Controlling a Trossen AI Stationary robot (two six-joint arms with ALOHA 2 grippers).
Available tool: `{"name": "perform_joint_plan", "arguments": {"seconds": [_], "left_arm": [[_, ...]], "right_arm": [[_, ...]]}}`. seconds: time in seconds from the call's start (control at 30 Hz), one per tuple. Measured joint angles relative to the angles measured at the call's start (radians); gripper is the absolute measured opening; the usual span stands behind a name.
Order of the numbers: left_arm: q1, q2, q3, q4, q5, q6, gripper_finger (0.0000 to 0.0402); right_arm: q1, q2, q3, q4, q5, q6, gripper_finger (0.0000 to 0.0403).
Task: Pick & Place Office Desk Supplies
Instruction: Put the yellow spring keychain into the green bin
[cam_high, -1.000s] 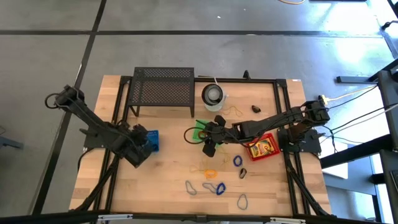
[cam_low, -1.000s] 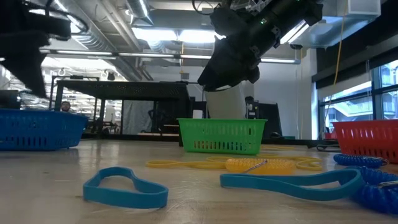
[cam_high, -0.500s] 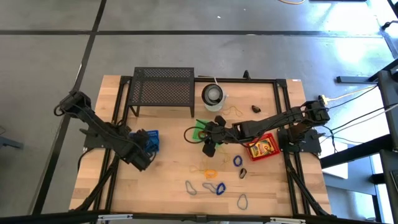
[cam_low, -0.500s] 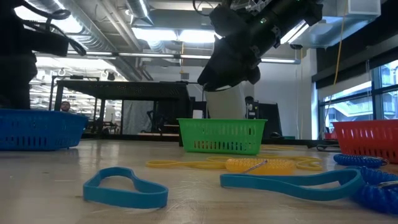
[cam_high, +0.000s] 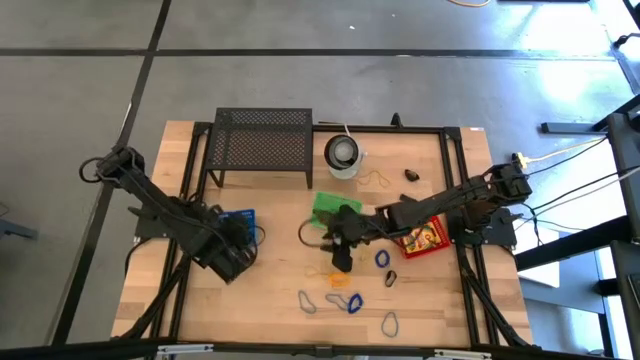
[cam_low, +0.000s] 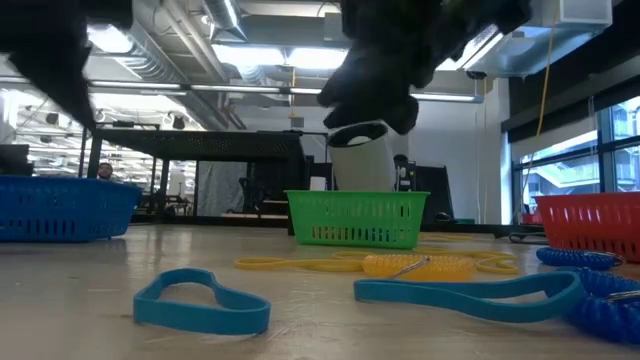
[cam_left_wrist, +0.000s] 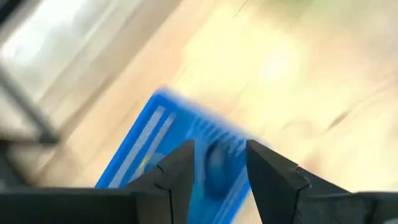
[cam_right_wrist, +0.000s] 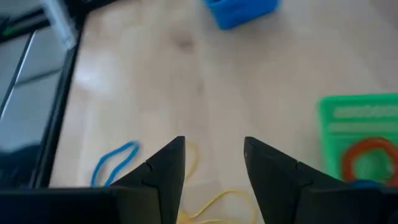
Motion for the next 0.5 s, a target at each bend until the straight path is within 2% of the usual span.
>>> {"name": "perform_joint_plan", "arguments": {"seconds": [0.13, 0.23, 0.33, 0.5], "left_arm": [[-0.036, 0.0, 0.015, 0.136, -0.147, 0.135, 0.0134], [-0.057, 0.005, 0.015, 0.238, -0.22, 0.228, 0.0134], [-0.074, 0.025, 0.015, 0.334, -0.254, 0.327, 0.0134], [-0.091, 0.089, 0.015, 0.498, -0.25, 0.457, 0.0132]], "right_arm": [[0.088, 0.0, 0.0, -0.007, -0.008, -0.055, 0.0167], [0.146, 0.0, 0.0, -0.008, -0.009, -0.076, 0.0167], [0.188, 0.0, 0.0, -0.009, -0.009, -0.116, 0.0167], [0.238, 0.0, 0.0, -0.016, 0.007, -0.231, 0.0167]]}}
